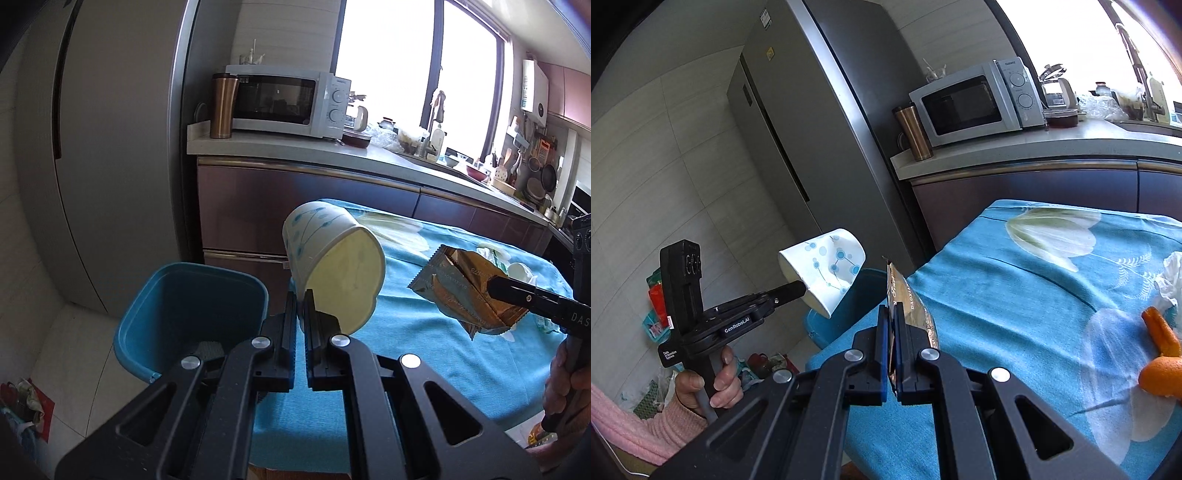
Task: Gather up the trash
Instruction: 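Carry the wrapper and paper cup over the teal bin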
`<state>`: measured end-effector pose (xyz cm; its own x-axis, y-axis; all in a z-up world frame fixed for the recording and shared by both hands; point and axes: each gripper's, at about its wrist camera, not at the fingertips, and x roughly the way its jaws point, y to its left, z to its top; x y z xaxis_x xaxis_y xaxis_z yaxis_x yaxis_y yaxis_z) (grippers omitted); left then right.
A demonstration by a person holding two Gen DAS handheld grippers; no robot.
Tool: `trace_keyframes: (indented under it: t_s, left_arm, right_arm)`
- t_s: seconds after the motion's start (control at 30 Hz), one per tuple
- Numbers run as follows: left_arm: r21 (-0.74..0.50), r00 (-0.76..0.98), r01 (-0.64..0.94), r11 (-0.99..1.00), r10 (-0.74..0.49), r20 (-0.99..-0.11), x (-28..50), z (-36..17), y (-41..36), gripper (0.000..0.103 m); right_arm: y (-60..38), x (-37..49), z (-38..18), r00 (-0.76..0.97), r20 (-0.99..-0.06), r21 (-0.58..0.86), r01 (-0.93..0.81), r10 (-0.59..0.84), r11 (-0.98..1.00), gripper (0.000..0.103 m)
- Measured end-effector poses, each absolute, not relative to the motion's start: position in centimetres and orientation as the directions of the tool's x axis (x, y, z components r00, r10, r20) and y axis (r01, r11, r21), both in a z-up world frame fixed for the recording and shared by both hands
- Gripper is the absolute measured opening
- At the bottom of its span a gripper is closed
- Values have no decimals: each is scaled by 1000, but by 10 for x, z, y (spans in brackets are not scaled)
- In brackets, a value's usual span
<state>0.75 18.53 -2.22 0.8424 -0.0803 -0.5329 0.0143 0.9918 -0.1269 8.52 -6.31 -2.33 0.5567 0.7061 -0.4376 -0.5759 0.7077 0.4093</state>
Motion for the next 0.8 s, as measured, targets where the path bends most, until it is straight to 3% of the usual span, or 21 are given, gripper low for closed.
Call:
trace_keyframes:
  t_s: [0.8]
  left_arm:
    - [-111, 823, -161, 981, 71, -564, -3, -36, 253, 4]
  right_arm:
    - [14, 112, -17, 422, -436, 422, -684, 795, 595, 2]
